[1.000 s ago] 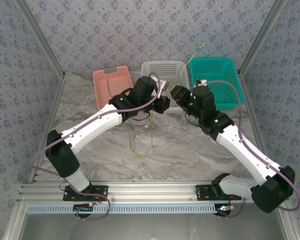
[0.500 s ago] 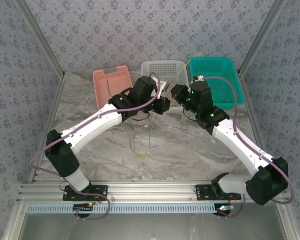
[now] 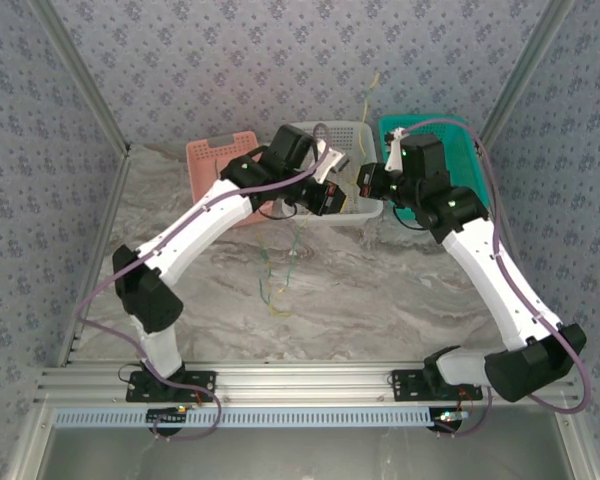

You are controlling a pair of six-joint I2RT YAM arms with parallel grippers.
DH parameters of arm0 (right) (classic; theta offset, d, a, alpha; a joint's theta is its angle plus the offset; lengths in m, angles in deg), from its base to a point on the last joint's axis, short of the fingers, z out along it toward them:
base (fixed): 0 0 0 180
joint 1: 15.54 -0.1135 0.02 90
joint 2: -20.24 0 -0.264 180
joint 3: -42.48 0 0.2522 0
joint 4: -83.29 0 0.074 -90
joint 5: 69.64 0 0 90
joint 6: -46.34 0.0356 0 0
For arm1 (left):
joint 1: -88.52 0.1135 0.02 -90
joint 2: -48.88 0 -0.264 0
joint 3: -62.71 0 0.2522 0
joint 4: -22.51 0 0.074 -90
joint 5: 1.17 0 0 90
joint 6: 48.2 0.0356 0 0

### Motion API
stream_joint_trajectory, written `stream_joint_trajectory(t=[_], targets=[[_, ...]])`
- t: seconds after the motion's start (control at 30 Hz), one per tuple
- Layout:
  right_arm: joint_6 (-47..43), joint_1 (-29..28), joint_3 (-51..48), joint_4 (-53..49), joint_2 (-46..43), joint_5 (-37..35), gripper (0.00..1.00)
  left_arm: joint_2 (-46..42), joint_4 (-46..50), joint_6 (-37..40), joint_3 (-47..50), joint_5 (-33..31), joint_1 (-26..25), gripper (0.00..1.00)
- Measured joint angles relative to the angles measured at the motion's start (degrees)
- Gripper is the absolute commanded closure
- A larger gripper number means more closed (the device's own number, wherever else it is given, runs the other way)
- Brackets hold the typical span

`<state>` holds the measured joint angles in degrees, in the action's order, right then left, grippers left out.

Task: Untangle the cables
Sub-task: Straighten the cable, then move the container to the top-center of the table, then place the cable in the container.

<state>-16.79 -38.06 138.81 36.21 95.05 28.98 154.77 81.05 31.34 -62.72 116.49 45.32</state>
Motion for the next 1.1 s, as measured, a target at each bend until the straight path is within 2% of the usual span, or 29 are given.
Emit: stream_joint_trajectory(t=[0.03,0.1,0.13,0.2,0.27,0.4,0.5,0.63,0.77,0.87,1.0,1.1], targets=[[-1.2,0.4,0.6,-1.0,0.5,0.0,1.0,1.6,1.6,1.1,-2.1,0.8,0.1,0.96],[-2.9,1.4,1.2,-2.1,1.7,-0.2,1.0,4.2,3.7,2.5,-5.0,1.5,0.3,0.57],[-3.4,1.9,1.4,-2.3,2.2,-0.7,1.0,5.0,4.9,2.6,-5.6,1.2,0.4,0.49],[-4.1,3.7,2.2,-2.6,3.6,-2.0,1.0,5.5,7.5,2.7,-5.4,-1.1,1.2,0.39],[-4.5,5.2,3.7,-2.5,5.2,-3.4,1.0,4.7,7.9,2.1,-4.0,-4.8,1.9,0.34],[-4.2,7.0,6.3,0.6,9.0,-5.3,1.0,-3.7,6.9,-0.9,5.3,-18.0,2.7,0.24],[-3.6,8.1,8.2,4.0,11.9,-6.0,1.0,-14.6,4.6,-3.9,13.4,-26.2,2.7,0.24],[-2.5,8.5,11.4,10.4,16.8,-9.4,1.0,-29.3,-0.7,-8.3,23.5,-33.0,2.7,0.29],[-2.3,8.2,12.8,18.8,21.7,-12.7,1.0,-38.6,-7.8,-13.2,36.5,-35.9,2.7,0.42],[-2.4,8.0,14.7,25.0,26.6,-15.0,1.0,-37.3,-11.0,-16.0,41.5,-35.6,3.2,0.52],[-2.6,7.8,19.0,29.2,34.0,-16.4,1.0,-26.9,-17.1,-18.8,42.6,-32.3,4.2,0.62],[-3.6,7.5,22.0,30.2,38.5,-16.8,1.0,-19.1,-21.2,-20.5,42.6,-30.1,4.3,0.66]])
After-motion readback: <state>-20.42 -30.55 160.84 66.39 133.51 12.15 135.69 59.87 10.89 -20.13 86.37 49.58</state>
